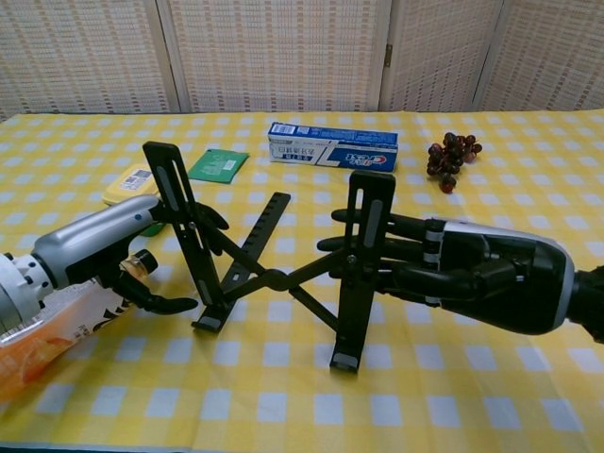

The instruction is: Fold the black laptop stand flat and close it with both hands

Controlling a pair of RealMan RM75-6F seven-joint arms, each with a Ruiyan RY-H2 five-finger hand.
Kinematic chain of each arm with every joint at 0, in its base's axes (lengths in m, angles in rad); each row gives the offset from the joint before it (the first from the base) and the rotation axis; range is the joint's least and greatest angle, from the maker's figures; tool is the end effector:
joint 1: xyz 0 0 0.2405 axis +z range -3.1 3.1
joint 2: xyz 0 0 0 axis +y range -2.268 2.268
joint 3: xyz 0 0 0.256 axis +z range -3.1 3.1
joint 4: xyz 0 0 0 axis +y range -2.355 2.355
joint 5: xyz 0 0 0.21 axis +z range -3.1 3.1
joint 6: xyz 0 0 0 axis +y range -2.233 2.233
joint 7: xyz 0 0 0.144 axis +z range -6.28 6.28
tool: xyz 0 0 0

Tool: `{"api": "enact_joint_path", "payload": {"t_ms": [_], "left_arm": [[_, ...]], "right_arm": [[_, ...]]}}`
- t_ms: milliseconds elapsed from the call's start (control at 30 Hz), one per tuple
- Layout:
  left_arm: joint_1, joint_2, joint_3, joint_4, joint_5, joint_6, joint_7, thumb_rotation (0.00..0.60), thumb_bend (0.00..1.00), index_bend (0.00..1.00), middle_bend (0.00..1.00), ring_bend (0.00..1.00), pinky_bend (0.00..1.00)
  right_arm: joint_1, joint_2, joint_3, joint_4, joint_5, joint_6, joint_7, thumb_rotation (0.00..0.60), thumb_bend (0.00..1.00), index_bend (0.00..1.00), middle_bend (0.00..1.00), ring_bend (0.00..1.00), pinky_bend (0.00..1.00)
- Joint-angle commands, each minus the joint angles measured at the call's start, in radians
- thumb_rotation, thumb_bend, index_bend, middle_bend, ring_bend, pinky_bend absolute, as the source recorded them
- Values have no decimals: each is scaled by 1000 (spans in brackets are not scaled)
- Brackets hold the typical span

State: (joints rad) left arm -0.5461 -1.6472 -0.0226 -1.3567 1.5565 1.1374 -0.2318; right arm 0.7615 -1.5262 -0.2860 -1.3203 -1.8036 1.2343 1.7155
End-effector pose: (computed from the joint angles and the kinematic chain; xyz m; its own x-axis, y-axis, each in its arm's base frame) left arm -0.1807 0.2697 -0.0437 0.1034 0.3873 0.9161 0.9042 -0.4203 0.0756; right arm -0.1810 -0.2476 -0.0305 -0.5631 -0.8207 0.0973 -0.5590 0.2916 -0.7762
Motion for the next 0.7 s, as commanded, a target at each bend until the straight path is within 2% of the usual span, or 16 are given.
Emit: {"api": "enact_joint_path", "payload": {"t_ms": [33, 167, 300, 567, 700], "left_arm": [[-5, 2, -3, 1, -1, -4, 10, 600, 251, 402, 239, 126, 0], [-10, 4, -5, 1, -10, -14, 21, 600, 251, 401, 240, 124, 0], [-15, -2, -8, 9, -23, -30, 33, 600, 254, 425, 239, 124, 0], [-7, -22, -11, 26, -38, -20, 47, 600, 258, 475, 240, 134, 2], [-7, -30, -17, 29, -54, -29, 37, 600, 303, 499, 239, 143, 9]], "right_arm": [[-8, 75, 47, -100, -5, 32, -232, 600, 410, 0, 114, 128, 0], [-3, 128, 75, -173, 6, 38, -319, 600, 410, 0, 112, 126, 0], [1, 161, 98, -218, 18, 40, -349, 600, 409, 0, 110, 124, 0], [0, 181, 115, -246, 28, 32, -351, 600, 410, 0, 109, 126, 0], [-3, 178, 118, -240, 25, 32, -338, 600, 410, 0, 107, 125, 0]]}}
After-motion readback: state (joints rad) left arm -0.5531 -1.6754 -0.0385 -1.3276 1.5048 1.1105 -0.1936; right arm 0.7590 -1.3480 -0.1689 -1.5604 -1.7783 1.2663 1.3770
